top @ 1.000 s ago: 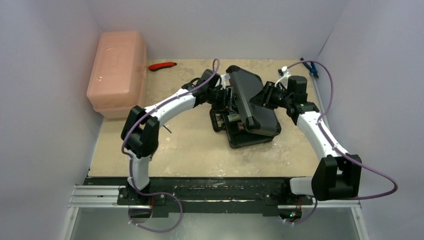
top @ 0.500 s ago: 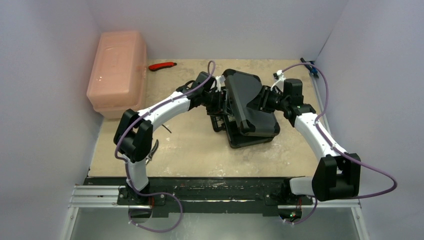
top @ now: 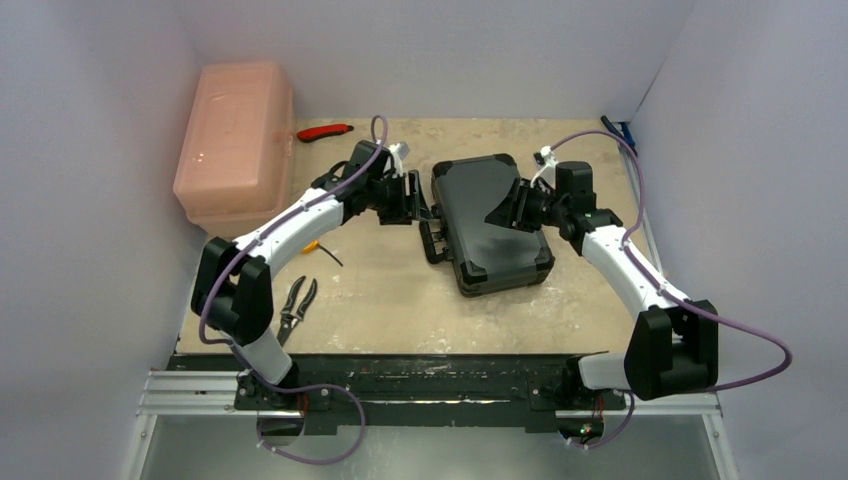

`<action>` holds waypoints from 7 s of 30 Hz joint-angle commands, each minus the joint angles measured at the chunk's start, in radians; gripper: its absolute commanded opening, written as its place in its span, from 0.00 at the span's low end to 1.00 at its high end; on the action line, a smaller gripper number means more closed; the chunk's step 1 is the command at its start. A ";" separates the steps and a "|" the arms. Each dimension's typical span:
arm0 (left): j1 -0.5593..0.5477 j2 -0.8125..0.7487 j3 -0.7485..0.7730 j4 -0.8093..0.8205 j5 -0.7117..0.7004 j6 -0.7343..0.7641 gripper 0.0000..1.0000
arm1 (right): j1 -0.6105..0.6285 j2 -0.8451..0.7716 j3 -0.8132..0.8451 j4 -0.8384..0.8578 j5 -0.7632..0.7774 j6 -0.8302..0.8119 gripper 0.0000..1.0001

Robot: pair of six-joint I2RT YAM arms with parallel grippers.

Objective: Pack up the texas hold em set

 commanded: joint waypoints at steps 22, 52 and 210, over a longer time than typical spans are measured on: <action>0.055 -0.228 -0.229 0.032 -0.241 0.085 0.84 | 0.143 0.053 0.118 0.024 0.004 -0.004 0.43; 0.055 -0.067 -0.243 0.115 -0.254 0.052 0.75 | 0.182 0.342 0.237 0.084 0.019 0.004 0.00; -0.116 0.250 0.164 0.103 -0.126 -0.042 0.03 | 0.133 0.450 0.132 0.083 0.211 -0.067 0.00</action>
